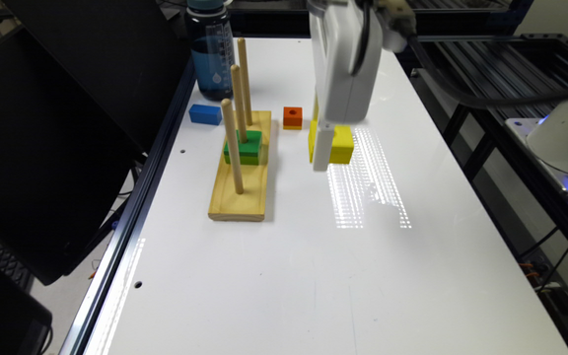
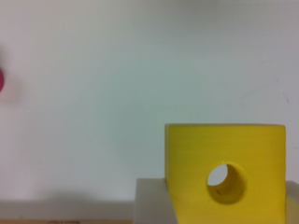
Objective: Pick up yellow block.
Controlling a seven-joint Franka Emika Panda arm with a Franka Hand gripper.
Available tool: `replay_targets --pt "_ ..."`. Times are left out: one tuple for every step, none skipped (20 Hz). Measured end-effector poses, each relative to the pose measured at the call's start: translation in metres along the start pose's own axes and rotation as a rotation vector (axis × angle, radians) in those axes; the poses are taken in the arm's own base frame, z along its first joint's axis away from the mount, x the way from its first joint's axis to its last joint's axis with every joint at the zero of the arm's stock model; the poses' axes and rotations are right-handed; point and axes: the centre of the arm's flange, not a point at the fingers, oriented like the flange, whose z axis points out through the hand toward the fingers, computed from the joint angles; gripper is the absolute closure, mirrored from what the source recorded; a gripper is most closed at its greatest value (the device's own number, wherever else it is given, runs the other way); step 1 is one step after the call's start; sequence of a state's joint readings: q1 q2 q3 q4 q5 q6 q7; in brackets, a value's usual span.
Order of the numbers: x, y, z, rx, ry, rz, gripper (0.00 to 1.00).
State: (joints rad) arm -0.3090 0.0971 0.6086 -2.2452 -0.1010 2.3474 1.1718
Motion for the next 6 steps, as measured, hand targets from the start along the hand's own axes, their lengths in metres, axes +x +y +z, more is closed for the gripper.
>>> replay_targets --pt "-0.001 0.001 -0.007 -0.003 0.001 -0.005 1.00" --pt "-0.003 0.001 -0.015 -0.003 0.001 -0.004 1.00" --pt "-0.004 0.002 -0.018 -0.003 0.001 -0.007 1.00" --pt "-0.005 0.003 -0.020 -0.004 0.001 -0.008 1.00" --pt "-0.004 0.004 -0.020 -0.004 -0.001 -0.010 1.00" --pt "-0.003 0.004 -0.019 -0.004 -0.005 -0.006 1.00"
